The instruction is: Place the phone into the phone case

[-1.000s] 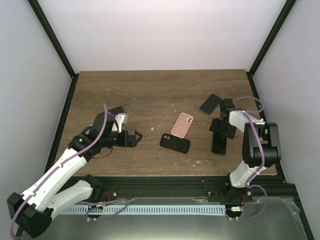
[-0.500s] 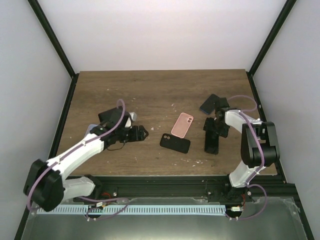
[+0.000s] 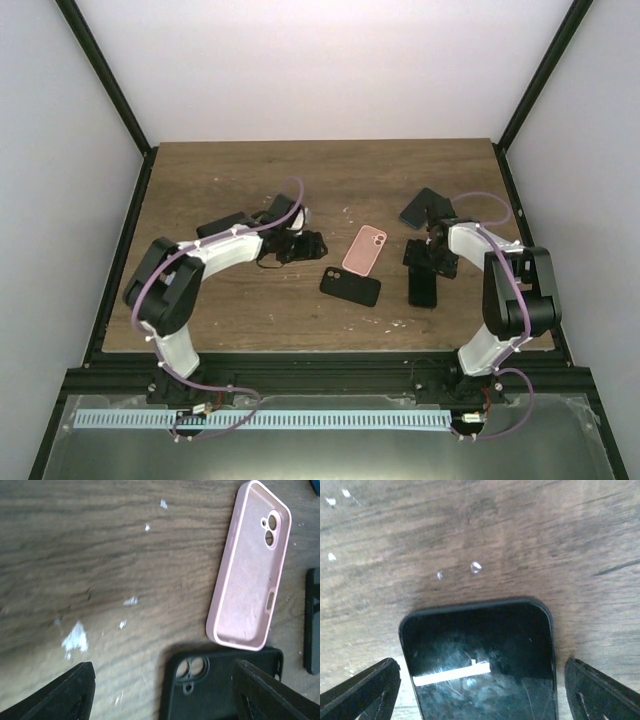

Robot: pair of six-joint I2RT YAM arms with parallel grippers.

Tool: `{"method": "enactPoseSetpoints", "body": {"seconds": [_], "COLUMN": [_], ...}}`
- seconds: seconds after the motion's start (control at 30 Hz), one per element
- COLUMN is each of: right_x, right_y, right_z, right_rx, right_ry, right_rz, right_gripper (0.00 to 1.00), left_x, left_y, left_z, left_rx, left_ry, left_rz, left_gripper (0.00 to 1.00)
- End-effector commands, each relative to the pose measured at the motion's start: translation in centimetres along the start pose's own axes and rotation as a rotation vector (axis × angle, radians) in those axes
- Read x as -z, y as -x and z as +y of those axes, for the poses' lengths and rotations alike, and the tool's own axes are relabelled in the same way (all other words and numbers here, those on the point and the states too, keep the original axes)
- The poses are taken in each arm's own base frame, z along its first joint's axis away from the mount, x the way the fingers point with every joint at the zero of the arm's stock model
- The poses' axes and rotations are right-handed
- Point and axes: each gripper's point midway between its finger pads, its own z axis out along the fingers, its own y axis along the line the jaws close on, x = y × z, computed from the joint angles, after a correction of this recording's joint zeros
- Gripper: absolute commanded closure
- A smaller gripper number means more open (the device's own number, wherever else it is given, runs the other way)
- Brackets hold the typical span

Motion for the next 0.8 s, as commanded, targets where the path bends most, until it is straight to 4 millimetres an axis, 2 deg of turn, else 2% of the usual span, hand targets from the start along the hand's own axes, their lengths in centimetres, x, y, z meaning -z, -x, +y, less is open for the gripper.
{"method": "enactPoseSetpoints", "body": {"seconds": [0.0, 0.13, 0.3, 0.47, 0.6, 0.77], "right_x": [0.1, 0.2, -0.5, -0.3, -0.1, 0.3], "right_y": [-1.8, -2.2, -2.7, -2.4, -2.4, -2.3], "right_z": [-0.9, -0.7, -0.8, -0.3, -0.2, 0.2], "right_rx": [0.023, 0.032, 0.035, 0.047, 0.047, 0.046], "right_ry": [-0.046, -0.043, -0.048, -0.025, -0.015, 0.012], "right_rz": [0.04, 0.043, 0.067, 0.052, 0.041, 0.022], "right_gripper": [0.08, 0.08, 0.13, 0.19, 0.24, 0.26], "left_x": [-1.8, -3.0, -4.6, -6.2, -5.8, -3.9], "left_y": [1.2, 0.8, 0.1, -1.6, -3.4, -6.3], "left_z": [-0.9, -1.5, -2.1, -1.0, -0.8, -1.4], "left_rx": [-0.072, -0.165, -0.258, -0.263, -0.257, -0.248], "left_ry": [0.0, 0.028, 0.05, 0.078, 0.072, 0.037], "left_rz": [0.012, 0.037, 0.07, 0.147, 0.179, 0.213], "left_gripper": [0.25, 0.25, 0.27, 0.33, 0.36, 0.38]}}
